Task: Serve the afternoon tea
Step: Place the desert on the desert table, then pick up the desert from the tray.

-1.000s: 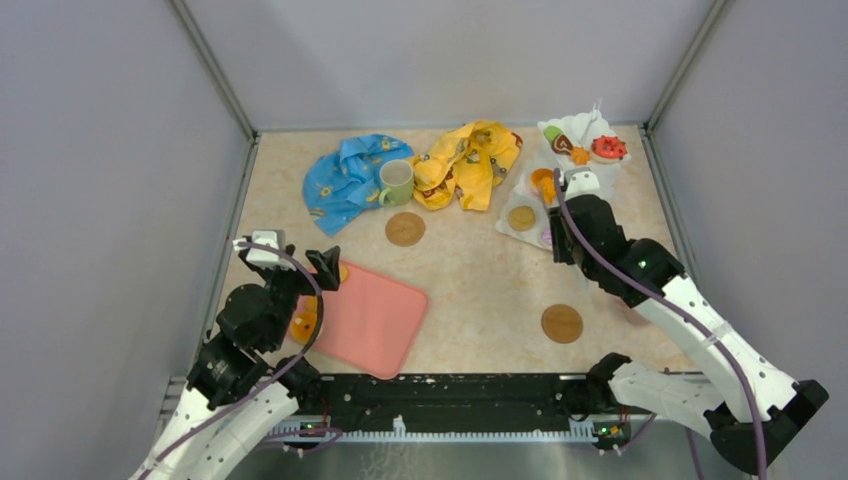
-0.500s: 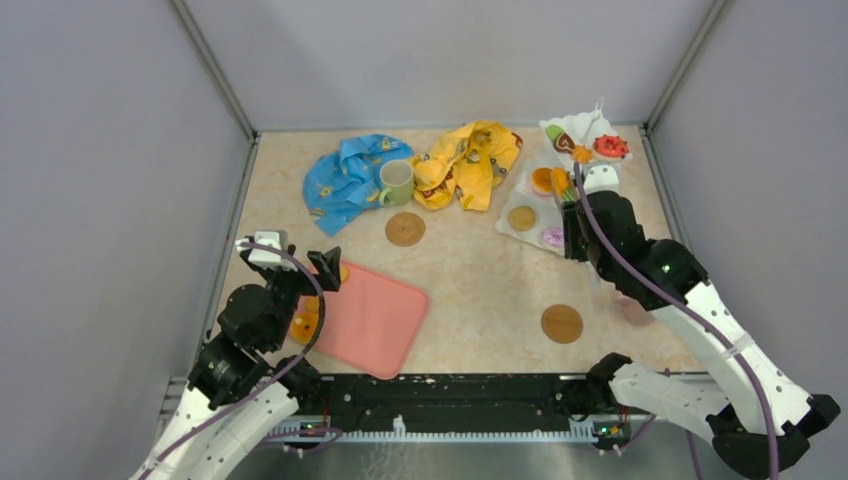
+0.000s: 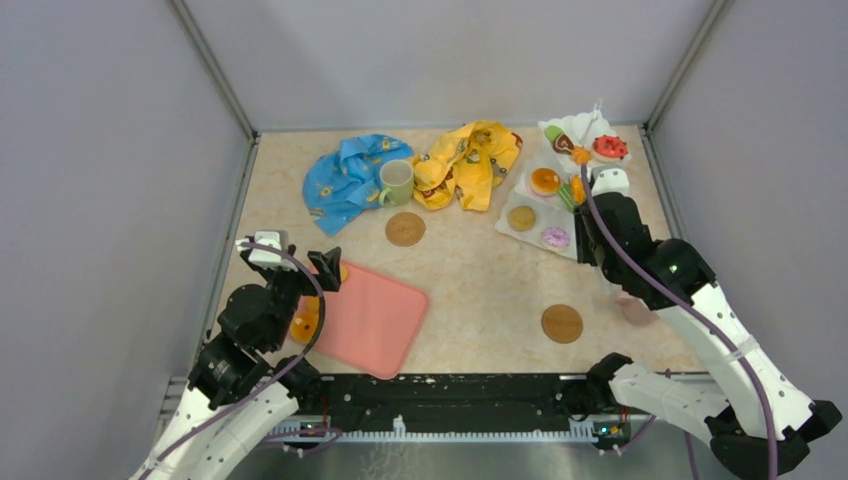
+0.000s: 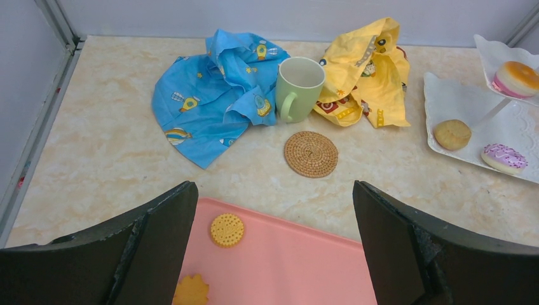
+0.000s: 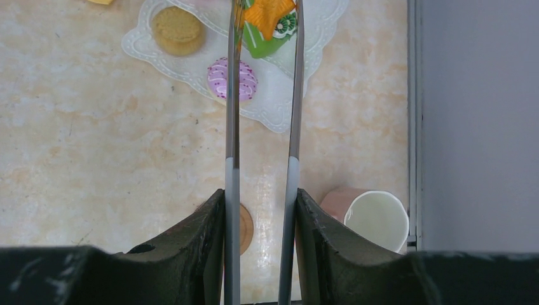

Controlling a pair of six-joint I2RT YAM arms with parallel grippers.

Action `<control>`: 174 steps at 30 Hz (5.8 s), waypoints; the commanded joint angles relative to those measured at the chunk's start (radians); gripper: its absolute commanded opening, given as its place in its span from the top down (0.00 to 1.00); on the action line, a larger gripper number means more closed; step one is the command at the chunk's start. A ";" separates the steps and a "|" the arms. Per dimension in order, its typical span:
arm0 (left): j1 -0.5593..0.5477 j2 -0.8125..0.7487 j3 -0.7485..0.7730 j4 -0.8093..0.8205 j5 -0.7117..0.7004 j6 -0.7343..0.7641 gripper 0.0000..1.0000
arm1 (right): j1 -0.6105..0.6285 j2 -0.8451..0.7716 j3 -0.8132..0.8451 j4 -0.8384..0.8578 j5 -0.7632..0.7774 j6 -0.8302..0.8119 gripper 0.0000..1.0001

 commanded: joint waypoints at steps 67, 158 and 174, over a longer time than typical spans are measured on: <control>0.003 -0.006 -0.007 0.050 0.003 0.019 0.01 | -0.458 0.062 -0.015 0.204 -0.245 -0.162 0.60; 0.003 0.055 0.462 -0.096 -0.042 0.026 0.01 | 0.615 0.864 0.175 0.797 -0.375 -0.002 0.58; 0.004 0.034 0.455 -0.102 -0.045 0.029 0.01 | 0.636 1.021 0.285 0.756 -0.382 0.002 0.56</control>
